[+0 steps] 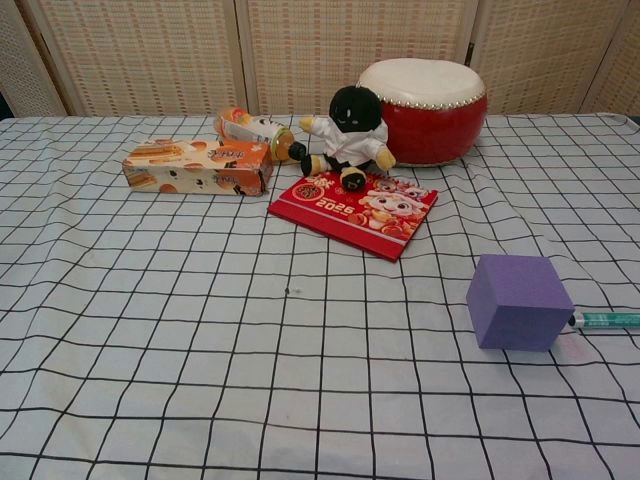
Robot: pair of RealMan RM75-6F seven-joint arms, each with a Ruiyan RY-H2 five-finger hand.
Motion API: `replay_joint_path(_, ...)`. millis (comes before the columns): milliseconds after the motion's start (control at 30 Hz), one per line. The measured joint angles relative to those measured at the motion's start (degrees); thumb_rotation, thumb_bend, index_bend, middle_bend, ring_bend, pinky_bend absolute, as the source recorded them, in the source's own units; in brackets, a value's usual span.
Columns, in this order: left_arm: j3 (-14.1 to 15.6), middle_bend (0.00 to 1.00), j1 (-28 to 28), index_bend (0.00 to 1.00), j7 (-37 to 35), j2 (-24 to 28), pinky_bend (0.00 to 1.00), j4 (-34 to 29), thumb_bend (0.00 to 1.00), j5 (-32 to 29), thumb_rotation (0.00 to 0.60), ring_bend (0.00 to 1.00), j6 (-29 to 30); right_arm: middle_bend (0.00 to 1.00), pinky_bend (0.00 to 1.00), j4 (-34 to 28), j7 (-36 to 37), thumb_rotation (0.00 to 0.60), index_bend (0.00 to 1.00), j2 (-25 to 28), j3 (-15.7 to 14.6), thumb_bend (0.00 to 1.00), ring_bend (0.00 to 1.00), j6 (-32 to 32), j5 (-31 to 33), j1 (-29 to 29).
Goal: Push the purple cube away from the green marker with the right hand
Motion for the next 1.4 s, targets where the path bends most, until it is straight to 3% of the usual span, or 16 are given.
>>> replay_joint_path(333,0.6,0.00,0.4,0.00,-0.9,0.6,0.02,-0.3,0.41,0.9,0.600,0.00,0.6,0.00,0.00,-0.9,-1.4,0.600,0.00,0.2,-0.9,0.18,0.00,-2.4,0.3,0.5)
replay_joint_path(433,0.7,0.00,0.3,0.00,-1.4,0.8,0.02,-0.5,0.41,1.0,0.600,0.00,0.2,0.05,0.00,-1.1,-2.2,0.600,0.01,-0.1,-1.0,0.18,0.00,-3.9,0.8,1.0)
replay_joint_path(700,1.1,0.00,-0.6,0.00,-2.2,1.0,0.02,-0.8,0.41,1.1,0.600,0.00,-1.8,0.25,0.00,1.0,-9.2,0.600,0.21,-5.2,-0.1,0.18,0.00,-14.5,4.5,6.2)
replay_joint_path(867,1.1,0.00,-0.9,0.00,-2.7,1.3,0.02,-0.9,0.41,0.7,0.600,0.00,-2.5,0.35,0.00,1.7,-13.7,0.600,0.35,-8.3,0.6,0.18,0.04,-17.5,6.9,8.4)
replay_joint_path(1067,1.1,0.00,-0.9,0.00,-3.4,1.7,0.02,-1.1,0.41,0.3,0.600,0.00,-2.6,0.40,0.00,4.1,-16.3,0.600,0.42,-11.2,0.5,0.18,0.06,-19.7,9.0,9.6)
replay_joint_path(1400,1.3,0.00,-1.1,0.00,-3.9,2.0,0.02,-1.2,0.41,0.3,0.600,0.00,-3.3,0.41,0.00,8.2,-20.9,0.600,0.44,-15.0,0.7,0.18,0.08,-22.6,14.0,10.9)
